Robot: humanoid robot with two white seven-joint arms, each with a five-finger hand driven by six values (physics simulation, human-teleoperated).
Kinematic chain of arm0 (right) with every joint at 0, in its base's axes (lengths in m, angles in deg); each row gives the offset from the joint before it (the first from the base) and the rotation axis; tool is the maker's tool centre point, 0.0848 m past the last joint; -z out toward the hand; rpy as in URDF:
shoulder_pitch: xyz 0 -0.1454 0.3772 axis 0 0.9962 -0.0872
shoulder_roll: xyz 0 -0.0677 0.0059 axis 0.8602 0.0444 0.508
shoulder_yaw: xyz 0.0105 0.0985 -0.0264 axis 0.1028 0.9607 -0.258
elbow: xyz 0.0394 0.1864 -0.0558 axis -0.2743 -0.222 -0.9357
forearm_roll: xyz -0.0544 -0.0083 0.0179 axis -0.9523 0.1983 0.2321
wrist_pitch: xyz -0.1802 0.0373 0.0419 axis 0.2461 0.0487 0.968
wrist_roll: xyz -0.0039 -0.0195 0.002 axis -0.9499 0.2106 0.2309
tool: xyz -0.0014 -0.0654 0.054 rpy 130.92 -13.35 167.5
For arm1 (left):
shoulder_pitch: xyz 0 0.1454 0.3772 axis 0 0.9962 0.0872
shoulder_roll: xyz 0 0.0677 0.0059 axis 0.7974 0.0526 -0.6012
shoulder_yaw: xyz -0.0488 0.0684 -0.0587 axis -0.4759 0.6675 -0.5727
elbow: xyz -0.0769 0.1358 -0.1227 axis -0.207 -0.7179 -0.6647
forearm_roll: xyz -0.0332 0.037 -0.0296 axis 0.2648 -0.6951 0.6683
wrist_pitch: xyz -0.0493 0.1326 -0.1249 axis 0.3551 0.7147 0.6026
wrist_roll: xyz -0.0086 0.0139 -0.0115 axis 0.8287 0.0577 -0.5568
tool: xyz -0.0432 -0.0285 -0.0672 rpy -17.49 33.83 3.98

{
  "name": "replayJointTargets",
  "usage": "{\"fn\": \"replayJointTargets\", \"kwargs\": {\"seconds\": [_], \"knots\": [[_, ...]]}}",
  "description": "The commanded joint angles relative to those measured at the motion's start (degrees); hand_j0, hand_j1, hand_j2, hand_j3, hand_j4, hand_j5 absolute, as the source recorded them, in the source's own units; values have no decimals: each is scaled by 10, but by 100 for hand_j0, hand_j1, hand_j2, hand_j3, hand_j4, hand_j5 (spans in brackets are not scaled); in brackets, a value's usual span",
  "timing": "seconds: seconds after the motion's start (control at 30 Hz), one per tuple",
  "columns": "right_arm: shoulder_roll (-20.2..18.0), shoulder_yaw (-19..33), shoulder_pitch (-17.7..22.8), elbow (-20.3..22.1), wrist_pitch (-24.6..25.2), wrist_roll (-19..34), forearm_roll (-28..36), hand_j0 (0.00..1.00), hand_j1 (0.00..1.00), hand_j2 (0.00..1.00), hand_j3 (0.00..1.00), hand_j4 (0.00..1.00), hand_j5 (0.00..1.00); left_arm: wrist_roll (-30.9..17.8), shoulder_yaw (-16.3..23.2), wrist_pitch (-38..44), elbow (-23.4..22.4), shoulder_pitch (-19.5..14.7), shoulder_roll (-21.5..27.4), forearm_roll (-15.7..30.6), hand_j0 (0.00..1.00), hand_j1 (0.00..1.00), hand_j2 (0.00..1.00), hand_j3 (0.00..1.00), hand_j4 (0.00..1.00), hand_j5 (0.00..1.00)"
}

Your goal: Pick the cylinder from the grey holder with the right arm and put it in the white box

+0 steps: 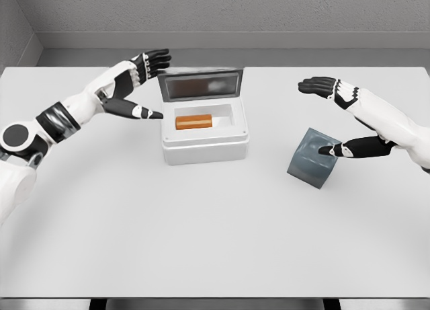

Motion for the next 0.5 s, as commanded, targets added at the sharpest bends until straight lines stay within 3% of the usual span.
{"fn": "replayJointTargets", "kwargs": {"seconds": [0.0,0.13,0.33,0.47], "knots": [[1,0,0,1,2,0,5,100,100,100,100,100,100,0,-2,0,14,0,2,5,100,100,100,100,100,100],[1,0,0,1,2,0,5,100,100,100,100,100,100,0,-19,0,8,3,15,5,100,100,100,100,100,100],[1,0,0,1,2,0,5,100,100,100,100,100,100,0,-20,-1,7,16,142,7,100,100,100,100,100,100],[1,0,-1,1,2,0,4,100,100,100,100,100,100,0,-29,-1,1,32,165,7,100,100,100,100,100,100]]}}
